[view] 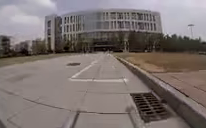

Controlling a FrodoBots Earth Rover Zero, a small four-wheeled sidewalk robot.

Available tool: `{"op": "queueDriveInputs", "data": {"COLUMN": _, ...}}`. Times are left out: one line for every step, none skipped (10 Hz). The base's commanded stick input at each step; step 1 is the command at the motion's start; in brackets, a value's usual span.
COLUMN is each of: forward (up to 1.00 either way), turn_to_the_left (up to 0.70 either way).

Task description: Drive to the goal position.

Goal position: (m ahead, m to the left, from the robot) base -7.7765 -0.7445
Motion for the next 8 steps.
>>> {"op": "queueDriveInputs", "data": {"forward": 0.70, "turn_to_the_left": 0.00}}
{"op": "queueDriveInputs", "data": {"forward": 0.70, "turn_to_the_left": 0.00}}
{"op": "queueDriveInputs", "data": {"forward": 0.70, "turn_to_the_left": 0.00}}
{"op": "queueDriveInputs", "data": {"forward": 0.70, "turn_to_the_left": 0.00}}
{"op": "queueDriveInputs", "data": {"forward": 0.70, "turn_to_the_left": 0.00}}
{"op": "queueDriveInputs", "data": {"forward": 0.70, "turn_to_the_left": -0.17}}
{"op": "queueDriveInputs", "data": {"forward": 0.70, "turn_to_the_left": -0.31}}
{"op": "queueDriveInputs", "data": {"forward": 0.70, "turn_to_the_left": -0.13}}
